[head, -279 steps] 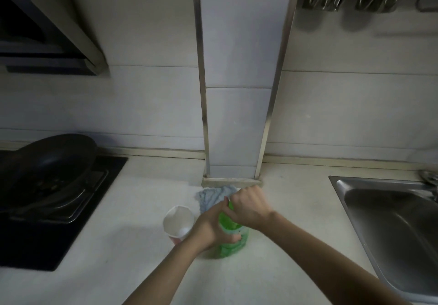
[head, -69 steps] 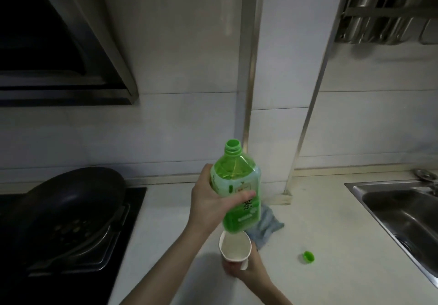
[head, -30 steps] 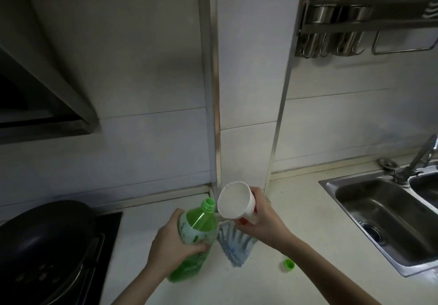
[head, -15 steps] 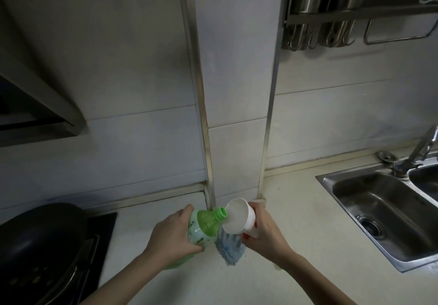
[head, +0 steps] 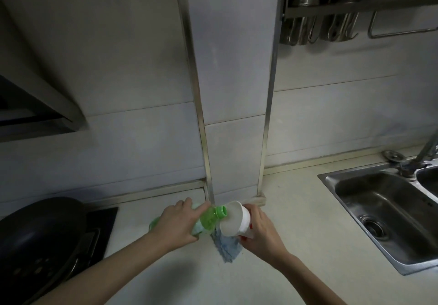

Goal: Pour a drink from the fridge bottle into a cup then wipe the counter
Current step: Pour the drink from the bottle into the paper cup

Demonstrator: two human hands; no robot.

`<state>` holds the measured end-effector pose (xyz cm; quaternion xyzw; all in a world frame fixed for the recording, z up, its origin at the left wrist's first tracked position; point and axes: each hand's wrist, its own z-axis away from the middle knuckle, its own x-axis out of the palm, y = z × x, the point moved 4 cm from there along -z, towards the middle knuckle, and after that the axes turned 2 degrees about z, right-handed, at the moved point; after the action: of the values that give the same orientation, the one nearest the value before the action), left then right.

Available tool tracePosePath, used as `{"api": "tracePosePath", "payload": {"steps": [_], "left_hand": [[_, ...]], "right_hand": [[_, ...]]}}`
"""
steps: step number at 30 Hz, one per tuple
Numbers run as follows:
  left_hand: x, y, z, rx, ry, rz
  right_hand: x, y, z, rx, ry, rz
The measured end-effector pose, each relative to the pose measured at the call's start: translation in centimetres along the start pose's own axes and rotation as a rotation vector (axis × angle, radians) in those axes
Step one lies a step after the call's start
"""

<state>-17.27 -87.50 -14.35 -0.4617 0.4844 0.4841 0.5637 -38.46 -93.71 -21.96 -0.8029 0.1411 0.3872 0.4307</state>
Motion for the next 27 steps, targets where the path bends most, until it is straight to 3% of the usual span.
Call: {"api": "tracePosePath", "payload": {"steps": [12, 27], "left_hand": [[0.1, 1.0, -0.6, 0.074, -0.063, -0.214], [-0.3, 1.3, -0.4, 0.025, -0.061, -0.201]], "right_hand": [[1.6, 1.2, 0.8, -0.025, -0.053, 0.055], [2.6, 1.5, 1.0, -0.027, -0.074, 0.06]]}}
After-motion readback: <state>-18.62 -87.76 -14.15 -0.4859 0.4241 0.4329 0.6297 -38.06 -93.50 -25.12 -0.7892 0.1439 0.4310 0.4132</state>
